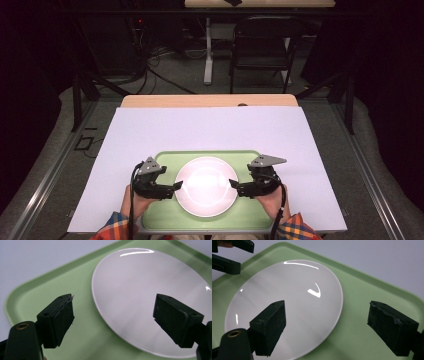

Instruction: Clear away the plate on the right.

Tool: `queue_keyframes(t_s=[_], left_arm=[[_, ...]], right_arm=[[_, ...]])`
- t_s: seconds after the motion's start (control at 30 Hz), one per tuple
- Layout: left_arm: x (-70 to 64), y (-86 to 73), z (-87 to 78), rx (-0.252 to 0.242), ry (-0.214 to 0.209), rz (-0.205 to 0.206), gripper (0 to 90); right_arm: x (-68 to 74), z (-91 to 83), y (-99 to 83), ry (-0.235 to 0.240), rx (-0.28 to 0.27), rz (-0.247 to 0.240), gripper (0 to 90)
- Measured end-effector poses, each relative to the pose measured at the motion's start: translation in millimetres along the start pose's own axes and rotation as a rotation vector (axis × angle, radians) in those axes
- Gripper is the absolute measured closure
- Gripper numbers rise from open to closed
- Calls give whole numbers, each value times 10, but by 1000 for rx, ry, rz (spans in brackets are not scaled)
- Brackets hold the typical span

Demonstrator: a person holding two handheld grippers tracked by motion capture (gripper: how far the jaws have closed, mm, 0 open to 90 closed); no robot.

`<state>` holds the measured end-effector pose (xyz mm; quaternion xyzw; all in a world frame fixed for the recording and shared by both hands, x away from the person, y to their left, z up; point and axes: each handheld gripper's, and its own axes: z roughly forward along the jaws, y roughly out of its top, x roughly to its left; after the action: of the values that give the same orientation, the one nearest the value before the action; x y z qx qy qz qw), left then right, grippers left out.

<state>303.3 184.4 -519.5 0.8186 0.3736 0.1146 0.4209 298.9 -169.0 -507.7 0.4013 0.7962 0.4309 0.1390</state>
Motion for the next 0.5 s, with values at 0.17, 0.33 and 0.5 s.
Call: queue_keyframes(t_s=[0.17,0.33,0.5], left_arm=[[-42,43,-190,-49,-10,10,156],[-33,52,-299,-68,3,21,141],[11,18,-400,-82,21,10,116]], right_arm=[[-2,-172,33,-12,-62,-48,133],[-7,-297,48,-14,-96,-62,94],[19,-410,62,-17,-118,-83,45]])
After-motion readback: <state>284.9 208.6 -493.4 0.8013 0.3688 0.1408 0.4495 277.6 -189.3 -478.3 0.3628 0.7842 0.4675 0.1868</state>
